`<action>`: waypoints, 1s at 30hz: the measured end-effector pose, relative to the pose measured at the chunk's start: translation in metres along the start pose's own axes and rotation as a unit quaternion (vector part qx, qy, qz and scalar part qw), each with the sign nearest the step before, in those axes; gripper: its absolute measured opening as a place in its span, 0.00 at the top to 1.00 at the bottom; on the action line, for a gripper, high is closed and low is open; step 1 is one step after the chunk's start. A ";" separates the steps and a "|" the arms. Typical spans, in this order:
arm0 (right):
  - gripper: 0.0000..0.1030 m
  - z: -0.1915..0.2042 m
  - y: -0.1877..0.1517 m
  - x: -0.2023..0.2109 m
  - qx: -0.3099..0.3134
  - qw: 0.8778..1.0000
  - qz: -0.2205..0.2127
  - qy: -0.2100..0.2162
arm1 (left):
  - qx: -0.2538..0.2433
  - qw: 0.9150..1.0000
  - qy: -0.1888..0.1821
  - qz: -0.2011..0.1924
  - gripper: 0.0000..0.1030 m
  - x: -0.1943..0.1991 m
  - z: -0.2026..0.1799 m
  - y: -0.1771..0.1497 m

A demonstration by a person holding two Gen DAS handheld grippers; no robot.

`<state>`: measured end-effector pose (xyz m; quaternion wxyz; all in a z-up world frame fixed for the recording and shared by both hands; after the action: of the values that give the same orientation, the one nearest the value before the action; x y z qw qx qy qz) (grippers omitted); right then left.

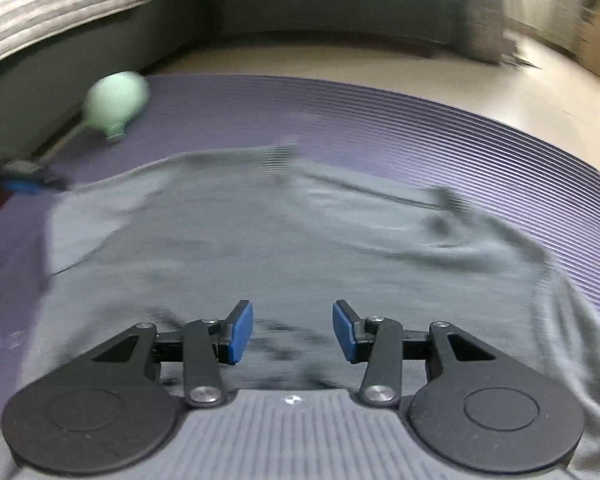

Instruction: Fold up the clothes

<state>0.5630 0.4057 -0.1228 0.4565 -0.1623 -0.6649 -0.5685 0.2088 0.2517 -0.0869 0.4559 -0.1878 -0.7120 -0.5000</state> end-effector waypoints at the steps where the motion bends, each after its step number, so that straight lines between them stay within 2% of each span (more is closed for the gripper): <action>1: 0.57 0.014 0.002 -0.001 0.011 1.000 -0.001 0.014 | 0.002 1.000 -0.002 0.007 0.45 0.001 -0.001 -0.002; 3: 0.57 0.032 0.006 -0.003 0.026 0.999 -0.003 0.031 | 0.003 1.000 -0.007 0.016 0.45 0.002 -0.001 -0.004; 7: 0.59 0.085 0.022 -0.014 0.061 0.995 -0.016 0.071 | -0.013 1.000 -0.012 0.003 0.39 0.013 -0.002 -0.001; 12: 0.69 0.145 0.044 -0.034 0.099 0.989 -0.031 0.109 | 0.000 1.000 -0.021 0.011 0.35 0.011 0.007 -0.003; 16: 0.69 0.170 0.051 -0.044 0.125 0.985 -0.036 0.113 | 0.008 0.999 -0.028 0.021 0.33 0.012 0.017 -0.007; 21: 0.69 0.193 0.054 -0.064 0.173 0.980 -0.030 0.093 | 0.017 0.998 -0.041 0.039 0.32 0.011 0.026 -0.013; 22: 0.72 0.194 0.054 -0.065 0.175 0.980 -0.029 0.091 | 0.017 0.998 -0.042 0.039 0.32 0.011 0.026 -0.014; 23: 0.82 0.193 0.054 -0.065 0.172 0.980 -0.029 0.092 | 0.015 0.998 -0.043 0.040 0.32 0.011 0.027 -0.014; 25: 0.93 0.188 0.056 -0.067 0.157 0.983 -0.026 0.096 | 0.016 0.998 -0.045 0.039 0.31 0.011 0.027 -0.013; 28: 0.96 0.175 0.061 -0.070 0.101 0.988 -0.023 0.115 | 0.017 0.998 -0.051 0.034 0.29 0.012 0.028 -0.011; 30: 0.96 0.148 0.068 -0.069 0.007 0.990 -0.021 0.142 | 0.016 0.998 -0.053 0.031 0.28 0.013 0.029 -0.010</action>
<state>0.5876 0.5808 -0.1267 0.5352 -0.0629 -0.6009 -0.5904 0.1814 0.2703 -0.0835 0.4362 -0.2284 -0.7369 -0.4631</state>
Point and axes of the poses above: each gripper's, at about its wrist camera, not at the fingertips, and x roughly against the way its jaws point, z to its left, y to its top, the point moved 7 cm from there along -x, roughly the way its jaws point, and after that the axes turned 1 degree about x, right-handed, at the moved point
